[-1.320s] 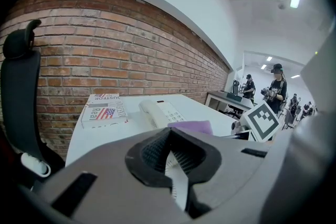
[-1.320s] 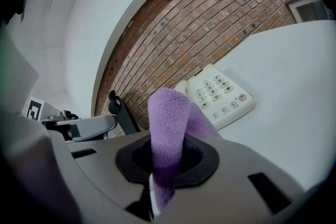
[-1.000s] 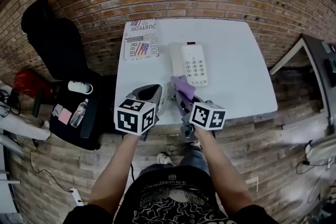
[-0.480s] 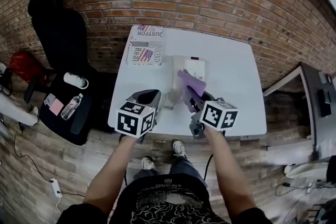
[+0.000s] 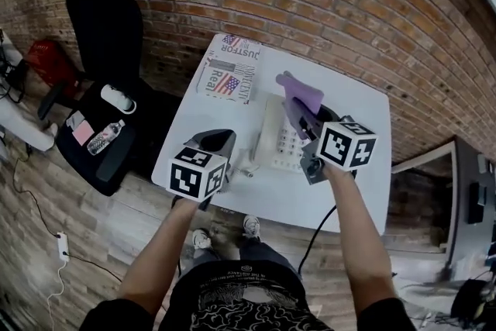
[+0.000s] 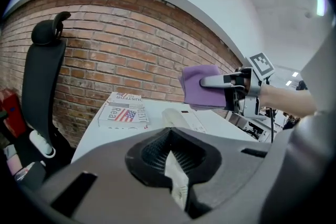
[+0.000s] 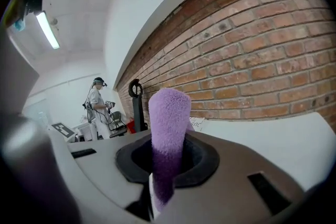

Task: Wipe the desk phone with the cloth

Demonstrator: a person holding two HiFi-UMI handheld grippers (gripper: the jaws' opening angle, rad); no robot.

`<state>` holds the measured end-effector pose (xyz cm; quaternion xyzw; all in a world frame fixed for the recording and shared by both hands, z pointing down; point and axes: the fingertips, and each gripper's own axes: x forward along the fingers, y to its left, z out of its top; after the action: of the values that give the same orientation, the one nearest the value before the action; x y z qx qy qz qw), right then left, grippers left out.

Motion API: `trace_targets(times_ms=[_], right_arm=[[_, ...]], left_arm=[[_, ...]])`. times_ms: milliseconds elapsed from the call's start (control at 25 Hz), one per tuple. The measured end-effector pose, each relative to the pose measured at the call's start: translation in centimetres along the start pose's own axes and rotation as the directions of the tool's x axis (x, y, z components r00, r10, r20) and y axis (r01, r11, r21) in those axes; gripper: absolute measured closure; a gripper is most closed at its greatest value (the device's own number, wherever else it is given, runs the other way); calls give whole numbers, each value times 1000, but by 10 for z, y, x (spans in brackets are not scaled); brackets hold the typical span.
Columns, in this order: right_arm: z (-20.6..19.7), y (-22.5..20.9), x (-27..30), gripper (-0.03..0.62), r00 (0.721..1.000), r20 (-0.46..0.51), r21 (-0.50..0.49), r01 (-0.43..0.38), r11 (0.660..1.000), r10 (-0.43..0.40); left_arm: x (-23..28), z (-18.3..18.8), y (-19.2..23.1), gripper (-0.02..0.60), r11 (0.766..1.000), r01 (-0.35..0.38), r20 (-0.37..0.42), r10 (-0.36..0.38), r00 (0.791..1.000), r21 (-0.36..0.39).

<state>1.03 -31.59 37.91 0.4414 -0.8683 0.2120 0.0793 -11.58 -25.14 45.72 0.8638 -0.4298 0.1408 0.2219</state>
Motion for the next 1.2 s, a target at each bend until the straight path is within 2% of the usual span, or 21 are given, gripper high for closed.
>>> trace_targets(times_ms=[160, 280, 440, 520, 600, 680, 880, 1000, 1080, 1200], right_arm=[[25, -13, 26, 551, 997, -66, -120, -59, 991, 52], [34, -21, 50, 551, 988, -136, -232, -105, 967, 75], [35, -33, 86, 551, 968, -239, -401, -171, 900, 78], [28, -36, 104, 551, 951, -291, -441, -230, 867, 104], [20, -34, 119, 551, 923, -357, -463, -310, 830, 146], [8, -29, 130, 551, 878, -443, -481, -401, 779, 179], [-28, -19, 150, 549, 734, -653, -491, -597, 634, 185], [-53, -14, 152, 549, 610, -773, -435, -709, 555, 174], [-68, -12, 149, 549, 526, -839, -398, -768, 501, 139], [-88, -9, 149, 549, 444, -893, -372, -822, 431, 76]], left_arm=[[5, 3, 12, 575, 998, -54, 2, 54, 999, -27], [5, 2, 19, 575, 995, -91, 3, 91, 996, -45], [2, 2, 33, 575, 986, -147, 11, 148, 989, -74], [-1, 1, 44, 575, 979, -183, 13, 185, 983, -94], [-3, 2, 52, 575, 970, -213, 20, 217, 976, -114], [-3, 3, 57, 575, 964, -235, 29, 241, 970, -125], [-6, 0, 66, 575, 949, -278, 33, 286, 958, -150], [-10, -6, 70, 575, 936, -308, 33, 318, 948, -170], [-13, -9, 73, 575, 928, -324, 35, 335, 941, -184], [-18, -15, 74, 575, 918, -345, 32, 357, 933, -198]])
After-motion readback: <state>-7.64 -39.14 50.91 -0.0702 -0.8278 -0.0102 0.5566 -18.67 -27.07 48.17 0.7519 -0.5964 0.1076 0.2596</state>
